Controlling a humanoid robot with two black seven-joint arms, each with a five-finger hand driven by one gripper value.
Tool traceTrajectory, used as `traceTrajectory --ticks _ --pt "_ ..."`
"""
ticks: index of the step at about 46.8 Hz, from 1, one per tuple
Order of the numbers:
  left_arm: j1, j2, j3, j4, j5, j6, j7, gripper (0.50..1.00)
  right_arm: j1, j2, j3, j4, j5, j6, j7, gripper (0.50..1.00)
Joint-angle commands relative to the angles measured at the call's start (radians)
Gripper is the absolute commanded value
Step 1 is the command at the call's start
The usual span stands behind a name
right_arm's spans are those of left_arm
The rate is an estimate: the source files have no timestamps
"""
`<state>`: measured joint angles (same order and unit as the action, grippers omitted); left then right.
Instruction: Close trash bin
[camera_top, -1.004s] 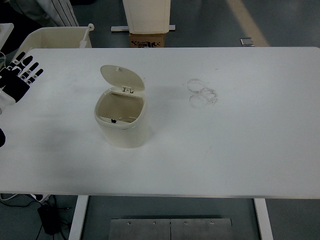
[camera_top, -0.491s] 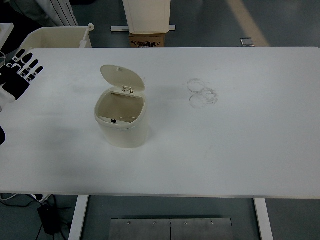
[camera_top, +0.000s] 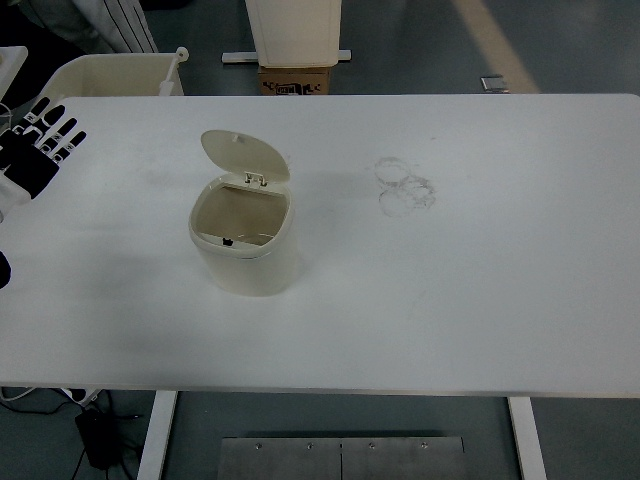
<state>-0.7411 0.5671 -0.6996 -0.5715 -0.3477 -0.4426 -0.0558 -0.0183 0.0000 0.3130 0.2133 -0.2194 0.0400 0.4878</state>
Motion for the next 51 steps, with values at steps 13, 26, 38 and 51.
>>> traceTrajectory --ticks 13,26,38,51 --pt "-0.106 0.013 0.011 -0.01 0.058 0.084 0.071 1.0 0.0 0.0 0.0 0.0 0.0 0.0 0.0 0.991" --pt "-0.21 0.016 0.061 -0.131 0.194 0.159 0.108 1.0 0.001 0.0 0.0 0.0 0.0 0.0 0.0 0.991" --pt "-0.279 0.142 0.192 -0.487 0.205 0.22 0.114 1.0 0.001 0.0 0.0 0.0 0.0 0.0 0.0 0.991" --pt "-0.397 0.194 0.259 -0.576 0.205 0.211 0.157 1.0 0.001 0.0 0.0 0.0 0.0 0.0 0.0 0.991"
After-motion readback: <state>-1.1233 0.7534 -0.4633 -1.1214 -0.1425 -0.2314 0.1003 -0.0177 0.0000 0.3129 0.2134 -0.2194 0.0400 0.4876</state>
